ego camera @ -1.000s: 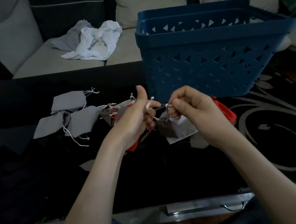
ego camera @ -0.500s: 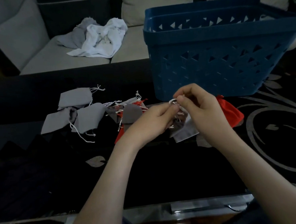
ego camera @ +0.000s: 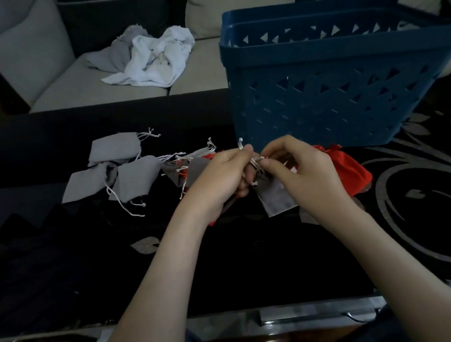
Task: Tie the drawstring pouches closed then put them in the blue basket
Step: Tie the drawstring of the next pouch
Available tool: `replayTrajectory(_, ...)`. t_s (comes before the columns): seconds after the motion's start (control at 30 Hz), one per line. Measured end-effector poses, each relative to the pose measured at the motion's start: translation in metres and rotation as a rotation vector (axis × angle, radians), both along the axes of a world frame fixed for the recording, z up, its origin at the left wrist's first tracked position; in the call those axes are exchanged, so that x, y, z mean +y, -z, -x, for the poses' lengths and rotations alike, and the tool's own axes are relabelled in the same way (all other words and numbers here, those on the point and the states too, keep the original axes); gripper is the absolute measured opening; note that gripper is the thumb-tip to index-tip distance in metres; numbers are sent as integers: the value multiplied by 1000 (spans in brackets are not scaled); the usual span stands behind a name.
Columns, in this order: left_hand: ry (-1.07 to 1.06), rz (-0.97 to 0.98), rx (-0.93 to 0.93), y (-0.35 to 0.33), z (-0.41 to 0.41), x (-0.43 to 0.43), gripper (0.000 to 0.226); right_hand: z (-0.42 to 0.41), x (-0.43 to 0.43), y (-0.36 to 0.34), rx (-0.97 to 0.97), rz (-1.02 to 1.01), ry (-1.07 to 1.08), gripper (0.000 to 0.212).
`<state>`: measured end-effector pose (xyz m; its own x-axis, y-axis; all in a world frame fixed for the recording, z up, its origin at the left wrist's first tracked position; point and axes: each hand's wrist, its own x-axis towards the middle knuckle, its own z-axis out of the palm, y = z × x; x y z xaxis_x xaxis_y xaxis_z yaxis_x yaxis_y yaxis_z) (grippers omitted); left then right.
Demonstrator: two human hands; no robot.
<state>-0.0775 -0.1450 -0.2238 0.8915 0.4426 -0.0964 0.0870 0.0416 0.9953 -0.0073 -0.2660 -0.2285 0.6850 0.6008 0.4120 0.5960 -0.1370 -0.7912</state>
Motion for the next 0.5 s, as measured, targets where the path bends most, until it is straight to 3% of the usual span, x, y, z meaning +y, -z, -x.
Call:
replayTrajectory(0.2, 31, 1, 41, -2, 3, 0, 44, 0, -1, -2, -55, -22, 18, 2)
replayTrajectory(0.37, 24, 14, 25, -4, 4, 2, 33, 0, -3, -9, 280, -140, -19, 6)
replayTrajectory(0.5, 25, 64, -84, -7, 5, 1, 26, 4, 0, -7, 483, -53, -207, 27)
